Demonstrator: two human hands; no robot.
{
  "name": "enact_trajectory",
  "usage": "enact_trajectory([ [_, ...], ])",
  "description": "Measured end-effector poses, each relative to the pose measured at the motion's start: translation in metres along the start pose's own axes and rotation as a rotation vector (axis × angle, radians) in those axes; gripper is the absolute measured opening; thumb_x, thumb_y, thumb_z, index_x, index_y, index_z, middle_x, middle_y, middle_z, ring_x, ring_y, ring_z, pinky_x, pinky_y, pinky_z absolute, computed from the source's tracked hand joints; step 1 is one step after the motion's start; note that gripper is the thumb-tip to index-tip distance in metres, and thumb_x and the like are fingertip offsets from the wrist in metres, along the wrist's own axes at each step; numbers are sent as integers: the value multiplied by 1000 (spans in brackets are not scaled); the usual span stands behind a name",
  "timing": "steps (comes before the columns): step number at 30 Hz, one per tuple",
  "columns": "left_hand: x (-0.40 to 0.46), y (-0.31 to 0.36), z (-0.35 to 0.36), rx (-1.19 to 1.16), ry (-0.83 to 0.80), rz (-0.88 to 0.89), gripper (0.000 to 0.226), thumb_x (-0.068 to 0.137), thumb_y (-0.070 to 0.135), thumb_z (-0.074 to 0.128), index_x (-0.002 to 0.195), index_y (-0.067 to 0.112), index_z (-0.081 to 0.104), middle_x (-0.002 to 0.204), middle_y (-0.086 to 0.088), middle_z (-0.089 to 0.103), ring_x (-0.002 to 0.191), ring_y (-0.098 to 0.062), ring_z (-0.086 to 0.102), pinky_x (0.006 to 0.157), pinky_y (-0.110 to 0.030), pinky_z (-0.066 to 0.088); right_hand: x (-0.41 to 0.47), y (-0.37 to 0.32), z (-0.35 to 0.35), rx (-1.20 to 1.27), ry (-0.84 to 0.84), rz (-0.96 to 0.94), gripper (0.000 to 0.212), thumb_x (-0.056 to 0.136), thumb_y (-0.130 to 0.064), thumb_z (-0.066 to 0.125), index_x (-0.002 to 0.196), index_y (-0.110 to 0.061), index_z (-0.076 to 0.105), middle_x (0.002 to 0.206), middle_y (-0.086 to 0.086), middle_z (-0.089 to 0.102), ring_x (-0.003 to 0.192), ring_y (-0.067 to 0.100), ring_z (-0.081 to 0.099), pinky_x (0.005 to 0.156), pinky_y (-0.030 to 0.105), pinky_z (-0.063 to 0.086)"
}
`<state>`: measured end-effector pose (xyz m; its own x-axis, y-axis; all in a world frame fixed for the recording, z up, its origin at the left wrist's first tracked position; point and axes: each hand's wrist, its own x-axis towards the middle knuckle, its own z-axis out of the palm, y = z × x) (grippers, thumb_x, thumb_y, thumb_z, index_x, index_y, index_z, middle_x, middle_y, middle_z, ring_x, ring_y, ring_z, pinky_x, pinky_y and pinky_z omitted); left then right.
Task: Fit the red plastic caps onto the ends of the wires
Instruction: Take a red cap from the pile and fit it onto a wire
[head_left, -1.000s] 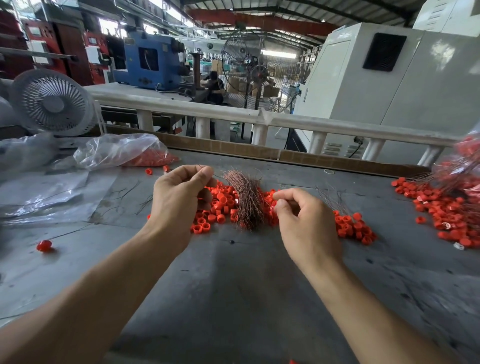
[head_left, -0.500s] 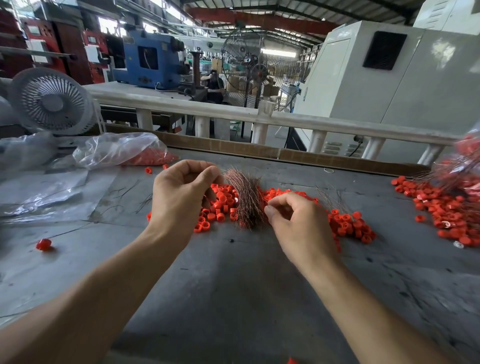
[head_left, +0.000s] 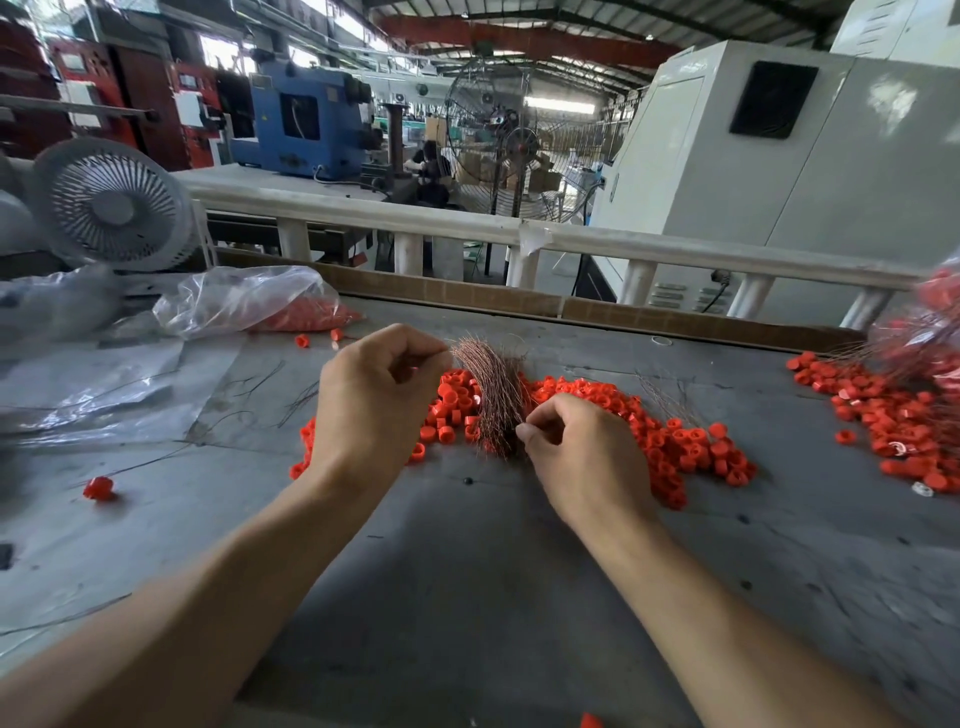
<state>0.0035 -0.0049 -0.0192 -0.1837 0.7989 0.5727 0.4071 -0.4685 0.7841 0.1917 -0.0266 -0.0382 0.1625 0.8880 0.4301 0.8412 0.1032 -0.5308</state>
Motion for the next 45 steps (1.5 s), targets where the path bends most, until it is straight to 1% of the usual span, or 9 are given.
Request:
enact_trajectory([
  [4,-3,-6,10,139,-111,33,11,88,21,78,86,32,77,72,22,69,65,3,64,58,-11,47,1,0,0,-19,-6,8,15,93,-37,70,90,-23,69,88,-10,70,83,15,65,69,34,53],
  [9,-2,-10,18,321,-231,63,6,86,25,77,88,31,76,76,14,72,68,-2,64,70,-32,56,0,-1,2,-37,-6,13,15,91,-39,72,91,-25,69,87,-10,69,82,15,63,66,31,47],
  [13,-2,-11,17,373,-275,84,10,87,24,76,93,32,78,81,15,73,75,-6,65,75,-30,55,0,-1,2,-49,22,-10,13,94,-34,68,86,-24,67,82,-10,67,77,16,62,61,30,40],
  [19,-2,-14,15,445,-337,72,24,90,13,70,102,33,79,88,13,75,79,-10,66,78,-27,53,1,0,-1,15,112,-32,17,92,-30,68,78,-21,65,74,-11,66,70,13,59,61,31,45],
  [28,-8,2,14,175,-335,164,15,91,20,75,100,32,74,87,18,71,81,0,66,75,-22,54,-4,-13,-15,177,261,-271,10,91,-20,73,83,-18,68,77,-7,68,70,15,62,67,37,52],
  [34,-13,14,12,85,-359,231,19,89,8,75,96,26,77,84,15,72,81,-6,67,69,-22,54,-9,-17,-18,281,190,-368,8,93,-19,73,87,-15,70,79,-7,67,72,11,62,66,33,52],
  [39,-14,16,11,1,-336,190,11,88,14,78,90,25,78,79,21,71,71,-2,64,63,-10,44,-7,-15,-17,451,85,-273,15,99,-11,61,106,-19,73,89,-11,70,80,5,65,70,16,48],
  [42,-16,18,10,-25,-340,187,11,87,13,79,89,24,78,77,19,71,69,-3,63,62,-9,44,-8,-12,-15,478,-51,-276,22,101,-10,58,111,-22,73,76,-14,67,70,4,64,60,13,44],
  [45,-15,19,7,-86,-332,148,13,88,11,77,88,24,78,77,15,72,68,-5,66,63,-15,50,-6,-9,-14,490,-51,-274,11,101,-19,63,103,-23,74,72,-17,65,68,3,62,60,14,43],
])
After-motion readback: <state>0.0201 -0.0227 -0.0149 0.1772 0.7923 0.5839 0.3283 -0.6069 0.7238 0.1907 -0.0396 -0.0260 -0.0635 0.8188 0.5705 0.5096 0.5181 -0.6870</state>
